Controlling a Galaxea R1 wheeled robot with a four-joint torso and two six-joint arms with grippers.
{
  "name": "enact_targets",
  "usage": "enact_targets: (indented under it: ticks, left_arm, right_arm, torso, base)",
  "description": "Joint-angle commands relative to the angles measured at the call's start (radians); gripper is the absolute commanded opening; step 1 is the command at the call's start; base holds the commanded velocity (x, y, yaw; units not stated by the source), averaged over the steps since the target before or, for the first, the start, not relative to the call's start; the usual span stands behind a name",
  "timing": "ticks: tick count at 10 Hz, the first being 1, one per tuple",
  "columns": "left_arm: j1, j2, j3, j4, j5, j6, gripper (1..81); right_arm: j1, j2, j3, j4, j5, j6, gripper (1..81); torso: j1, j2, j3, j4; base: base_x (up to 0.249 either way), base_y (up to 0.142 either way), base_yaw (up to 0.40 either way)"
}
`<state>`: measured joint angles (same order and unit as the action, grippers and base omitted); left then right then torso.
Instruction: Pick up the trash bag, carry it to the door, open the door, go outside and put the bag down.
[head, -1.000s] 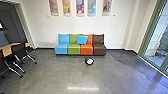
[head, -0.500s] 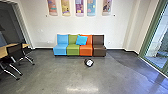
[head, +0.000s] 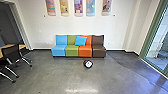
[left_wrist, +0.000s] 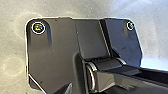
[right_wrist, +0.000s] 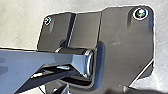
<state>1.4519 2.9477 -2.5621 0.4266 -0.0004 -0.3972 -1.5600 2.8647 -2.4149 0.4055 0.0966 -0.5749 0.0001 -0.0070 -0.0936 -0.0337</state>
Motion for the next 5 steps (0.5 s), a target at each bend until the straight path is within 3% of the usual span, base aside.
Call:
enact_targets:
  ticks: [1, 5]
  left_arm:
    - [-0.047, -0.004, 0.006, 0.009, 0.042, 0.003, 81.1]
    - [-0.047, -0.004, 0.006, 0.009, 0.042, 0.001, 81.1]
  right_arm:
    - [0.034, -0.009, 0.008, 0.004, -0.069, -0.002, 81.1]
    - [0.034, -0.009, 0.007, 0.004, -0.069, -0.002, 81.1]
  torso:
    - [0.0, 0.0, 0.0, 0.0]
    - [0.0, 0.0, 0.0, 0.0]
  base:
    - [0.165, -0.075, 0.0]
    - [0.165, -0.075, 0.0]
